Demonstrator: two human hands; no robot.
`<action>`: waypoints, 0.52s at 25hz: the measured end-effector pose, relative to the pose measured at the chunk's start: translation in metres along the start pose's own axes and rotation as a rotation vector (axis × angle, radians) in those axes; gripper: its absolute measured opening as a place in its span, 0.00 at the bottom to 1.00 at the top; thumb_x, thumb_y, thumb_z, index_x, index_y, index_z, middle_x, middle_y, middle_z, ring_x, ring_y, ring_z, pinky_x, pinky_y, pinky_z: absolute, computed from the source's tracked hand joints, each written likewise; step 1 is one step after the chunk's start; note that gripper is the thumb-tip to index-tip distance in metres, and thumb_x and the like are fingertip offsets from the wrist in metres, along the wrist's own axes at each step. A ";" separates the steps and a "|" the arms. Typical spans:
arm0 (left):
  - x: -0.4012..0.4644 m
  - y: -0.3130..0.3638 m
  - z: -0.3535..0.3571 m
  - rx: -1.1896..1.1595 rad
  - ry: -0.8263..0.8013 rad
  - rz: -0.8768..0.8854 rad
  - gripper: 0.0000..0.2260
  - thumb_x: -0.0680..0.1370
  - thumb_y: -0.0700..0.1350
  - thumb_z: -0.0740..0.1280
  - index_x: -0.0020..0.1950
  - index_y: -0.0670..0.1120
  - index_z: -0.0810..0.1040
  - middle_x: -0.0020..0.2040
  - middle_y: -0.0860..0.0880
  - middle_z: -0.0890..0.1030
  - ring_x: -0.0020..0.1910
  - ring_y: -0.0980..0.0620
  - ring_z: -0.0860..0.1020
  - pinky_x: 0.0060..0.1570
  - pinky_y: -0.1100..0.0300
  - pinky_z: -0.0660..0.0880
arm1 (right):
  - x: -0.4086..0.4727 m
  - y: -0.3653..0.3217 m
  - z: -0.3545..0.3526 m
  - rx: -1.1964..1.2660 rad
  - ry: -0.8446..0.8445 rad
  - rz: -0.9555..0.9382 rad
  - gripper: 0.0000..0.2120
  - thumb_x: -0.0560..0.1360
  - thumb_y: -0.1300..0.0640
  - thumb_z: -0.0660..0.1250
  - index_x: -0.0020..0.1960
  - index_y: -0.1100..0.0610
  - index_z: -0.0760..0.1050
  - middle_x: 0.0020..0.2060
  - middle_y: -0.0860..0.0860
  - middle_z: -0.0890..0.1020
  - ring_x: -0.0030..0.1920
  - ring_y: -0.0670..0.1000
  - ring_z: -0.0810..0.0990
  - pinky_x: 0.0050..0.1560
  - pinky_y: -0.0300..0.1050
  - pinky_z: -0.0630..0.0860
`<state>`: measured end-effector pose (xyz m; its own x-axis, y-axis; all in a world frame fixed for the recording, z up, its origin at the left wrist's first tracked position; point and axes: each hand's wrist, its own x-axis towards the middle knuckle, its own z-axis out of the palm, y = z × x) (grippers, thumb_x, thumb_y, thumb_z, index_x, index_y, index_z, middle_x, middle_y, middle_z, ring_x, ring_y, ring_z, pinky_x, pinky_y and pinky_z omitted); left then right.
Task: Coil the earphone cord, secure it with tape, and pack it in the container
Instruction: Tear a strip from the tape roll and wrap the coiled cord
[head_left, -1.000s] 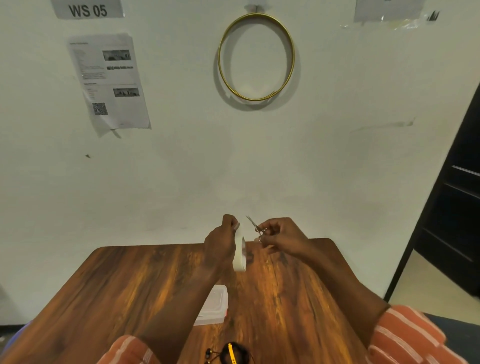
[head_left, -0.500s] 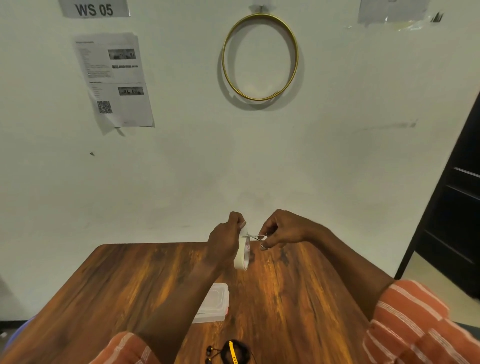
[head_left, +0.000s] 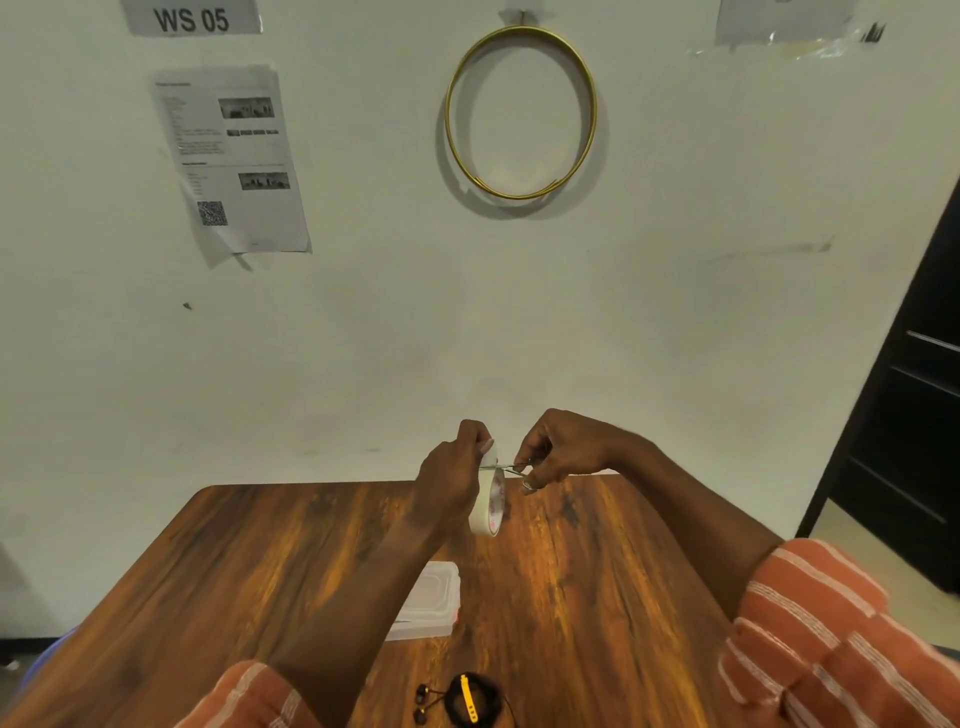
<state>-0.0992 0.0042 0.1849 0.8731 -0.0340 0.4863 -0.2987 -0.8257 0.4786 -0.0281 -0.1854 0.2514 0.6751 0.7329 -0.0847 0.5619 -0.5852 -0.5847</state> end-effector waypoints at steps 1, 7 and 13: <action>0.000 0.001 -0.001 -0.008 0.005 -0.005 0.05 0.79 0.53 0.55 0.52 0.53 0.64 0.41 0.51 0.78 0.36 0.50 0.79 0.39 0.53 0.80 | -0.002 -0.001 -0.001 0.001 0.003 0.001 0.11 0.71 0.62 0.75 0.53 0.62 0.85 0.36 0.47 0.85 0.33 0.45 0.81 0.39 0.39 0.79; 0.000 0.000 0.004 -0.029 0.030 -0.058 0.02 0.82 0.46 0.56 0.50 0.51 0.65 0.39 0.50 0.77 0.34 0.52 0.77 0.34 0.57 0.74 | -0.006 0.002 0.010 0.030 0.002 0.040 0.09 0.72 0.58 0.74 0.50 0.59 0.85 0.38 0.49 0.86 0.39 0.50 0.84 0.44 0.45 0.81; -0.015 -0.013 0.019 0.002 0.006 -0.149 0.01 0.82 0.44 0.57 0.51 0.50 0.65 0.38 0.50 0.77 0.33 0.52 0.77 0.32 0.57 0.73 | -0.010 0.025 0.051 0.112 0.038 0.213 0.10 0.71 0.51 0.74 0.45 0.58 0.85 0.40 0.54 0.85 0.40 0.51 0.82 0.41 0.44 0.78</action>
<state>-0.1007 0.0042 0.1574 0.9055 0.0920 0.4143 -0.1654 -0.8225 0.5442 -0.0450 -0.1895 0.1969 0.7915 0.5820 -0.1866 0.3497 -0.6817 -0.6427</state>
